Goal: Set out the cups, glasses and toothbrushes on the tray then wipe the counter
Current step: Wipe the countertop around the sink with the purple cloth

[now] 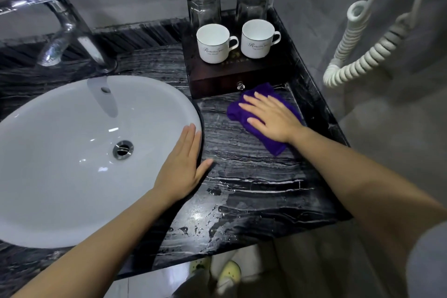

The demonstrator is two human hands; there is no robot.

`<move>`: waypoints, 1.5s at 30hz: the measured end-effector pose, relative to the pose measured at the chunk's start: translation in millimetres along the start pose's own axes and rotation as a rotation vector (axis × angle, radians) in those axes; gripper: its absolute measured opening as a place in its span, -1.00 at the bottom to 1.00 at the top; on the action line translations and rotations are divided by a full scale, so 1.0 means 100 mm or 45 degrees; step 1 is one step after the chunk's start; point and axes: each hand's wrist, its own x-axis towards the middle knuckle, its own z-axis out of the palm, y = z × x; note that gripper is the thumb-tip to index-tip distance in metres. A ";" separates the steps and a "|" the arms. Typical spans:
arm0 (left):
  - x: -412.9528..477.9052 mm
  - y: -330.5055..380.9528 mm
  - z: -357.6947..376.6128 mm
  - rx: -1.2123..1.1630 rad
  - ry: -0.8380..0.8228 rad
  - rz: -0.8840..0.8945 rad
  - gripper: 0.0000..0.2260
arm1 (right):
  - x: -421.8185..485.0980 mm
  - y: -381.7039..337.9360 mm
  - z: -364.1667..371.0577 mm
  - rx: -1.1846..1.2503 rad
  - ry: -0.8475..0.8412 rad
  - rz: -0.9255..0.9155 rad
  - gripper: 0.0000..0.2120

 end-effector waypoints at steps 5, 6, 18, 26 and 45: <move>-0.01 -0.01 0.00 0.056 0.000 0.005 -0.20 | 0.01 0.03 0.05 0.006 0.026 0.079 -0.52; 0.00 -0.01 0.00 0.065 0.001 0.003 -0.20 | -0.03 0.03 0.06 0.009 0.033 0.101 -0.53; 0.00 0.01 -0.03 0.058 -0.046 0.010 -0.32 | -1.20 -0.28 0.22 0.068 0.047 0.361 -0.40; 0.01 0.01 -0.03 0.012 -0.024 0.044 -0.35 | -1.62 -0.68 0.38 0.138 0.144 0.607 -0.43; 0.02 0.00 -0.11 -0.190 -0.184 -0.002 -0.36 | -1.28 -2.12 0.64 0.180 0.344 1.349 -0.48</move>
